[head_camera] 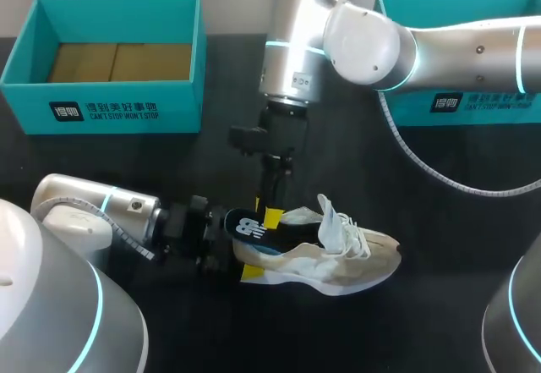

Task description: Take the shoe out of the shoebox, open the shoe tongue, remove and reinsert the insole, then place the shoe into the shoebox

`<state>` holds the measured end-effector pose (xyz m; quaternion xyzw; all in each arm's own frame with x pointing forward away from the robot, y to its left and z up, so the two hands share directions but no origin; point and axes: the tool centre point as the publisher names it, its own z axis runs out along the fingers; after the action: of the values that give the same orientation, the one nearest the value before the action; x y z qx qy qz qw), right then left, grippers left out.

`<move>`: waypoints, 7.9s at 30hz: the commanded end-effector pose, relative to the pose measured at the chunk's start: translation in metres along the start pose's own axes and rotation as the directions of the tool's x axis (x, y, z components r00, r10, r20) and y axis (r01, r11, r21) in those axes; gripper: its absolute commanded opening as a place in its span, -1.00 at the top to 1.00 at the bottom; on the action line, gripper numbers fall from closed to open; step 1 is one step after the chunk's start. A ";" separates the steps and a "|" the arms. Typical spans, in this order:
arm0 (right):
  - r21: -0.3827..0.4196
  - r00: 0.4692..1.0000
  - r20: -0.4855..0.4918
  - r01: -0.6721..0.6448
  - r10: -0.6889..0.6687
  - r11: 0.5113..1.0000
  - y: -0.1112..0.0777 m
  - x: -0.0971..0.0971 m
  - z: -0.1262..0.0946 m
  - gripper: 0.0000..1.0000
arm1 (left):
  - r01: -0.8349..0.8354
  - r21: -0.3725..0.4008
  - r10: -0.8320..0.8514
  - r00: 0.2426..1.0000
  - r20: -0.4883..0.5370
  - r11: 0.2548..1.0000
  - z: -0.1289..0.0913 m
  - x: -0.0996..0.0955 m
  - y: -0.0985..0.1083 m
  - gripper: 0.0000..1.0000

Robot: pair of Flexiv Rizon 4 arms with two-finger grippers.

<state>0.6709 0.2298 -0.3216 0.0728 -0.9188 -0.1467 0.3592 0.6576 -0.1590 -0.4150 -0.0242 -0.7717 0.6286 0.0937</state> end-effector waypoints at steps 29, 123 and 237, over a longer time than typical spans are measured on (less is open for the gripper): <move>-0.059 0.994 -0.100 -0.057 0.050 0.997 -0.024 0.006 0.024 0.17 | 0.000 -0.001 0.000 1.000 0.000 1.000 0.000 -0.001 0.000 1.00; -0.393 0.995 0.047 0.102 -0.091 0.914 0.035 0.035 -0.017 1.00 | 0.000 -0.001 0.000 1.000 0.000 1.000 0.000 -0.001 0.000 1.00; -0.918 0.966 0.223 0.163 0.129 0.362 0.019 0.256 -0.205 1.00 | 0.000 -0.001 0.000 1.000 0.000 1.000 0.000 -0.001 0.000 1.00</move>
<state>0.6323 0.1471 -0.0123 -0.1451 -0.7087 -0.6545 0.2197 0.6578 -0.1589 -0.4151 -0.0241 -0.7718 0.6285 0.0937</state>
